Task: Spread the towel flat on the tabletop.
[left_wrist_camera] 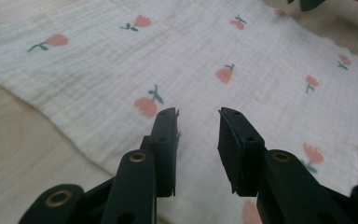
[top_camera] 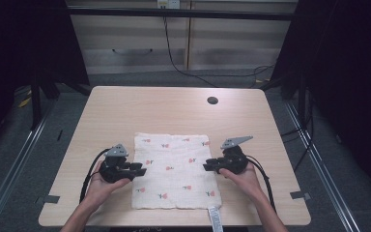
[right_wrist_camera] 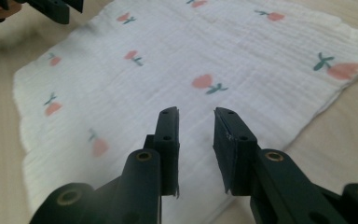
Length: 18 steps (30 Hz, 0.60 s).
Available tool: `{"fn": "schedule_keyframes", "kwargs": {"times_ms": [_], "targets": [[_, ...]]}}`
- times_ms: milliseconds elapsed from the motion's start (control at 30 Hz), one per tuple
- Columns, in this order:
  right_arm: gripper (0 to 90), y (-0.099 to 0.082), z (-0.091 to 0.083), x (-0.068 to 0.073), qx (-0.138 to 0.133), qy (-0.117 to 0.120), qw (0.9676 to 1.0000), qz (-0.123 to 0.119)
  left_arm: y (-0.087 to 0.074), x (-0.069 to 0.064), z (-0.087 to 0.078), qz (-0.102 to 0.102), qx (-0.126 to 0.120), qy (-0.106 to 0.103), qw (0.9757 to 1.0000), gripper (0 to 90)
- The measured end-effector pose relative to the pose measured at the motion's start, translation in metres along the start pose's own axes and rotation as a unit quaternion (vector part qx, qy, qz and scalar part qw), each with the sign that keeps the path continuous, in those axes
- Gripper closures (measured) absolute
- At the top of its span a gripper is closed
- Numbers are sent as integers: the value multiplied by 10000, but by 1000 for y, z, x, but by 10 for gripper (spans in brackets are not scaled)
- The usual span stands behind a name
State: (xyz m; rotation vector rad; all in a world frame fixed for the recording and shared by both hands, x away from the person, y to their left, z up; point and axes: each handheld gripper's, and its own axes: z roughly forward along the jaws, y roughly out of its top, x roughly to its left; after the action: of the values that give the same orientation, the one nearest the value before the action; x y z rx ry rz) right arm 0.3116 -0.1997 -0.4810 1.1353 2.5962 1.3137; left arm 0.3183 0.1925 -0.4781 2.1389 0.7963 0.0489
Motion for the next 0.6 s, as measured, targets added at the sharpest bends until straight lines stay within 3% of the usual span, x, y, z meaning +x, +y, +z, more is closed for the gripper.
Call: {"fn": "schedule_keyframes", "kwargs": {"times_ms": [133, 267, 333, 600], "targets": [[708, 6, 17, -13, 88, -130, 9999, 74, -1, 6, 8, -75, 67, 92, 9999, 674], [709, 2, 23, -15, 279, -259, 9993, 52, -7, 7, 13, -73, 193, 148, 9997, 670], [713, -2, 22, -13, 320, -296, 9990, 94, -10, 6, 17, -69, 285, 160, 9994, 663], [724, -13, 11, -7, 363, -315, 9986, 213, -10, 4, 19, 9, 224, 158, 9996, 660]]}}
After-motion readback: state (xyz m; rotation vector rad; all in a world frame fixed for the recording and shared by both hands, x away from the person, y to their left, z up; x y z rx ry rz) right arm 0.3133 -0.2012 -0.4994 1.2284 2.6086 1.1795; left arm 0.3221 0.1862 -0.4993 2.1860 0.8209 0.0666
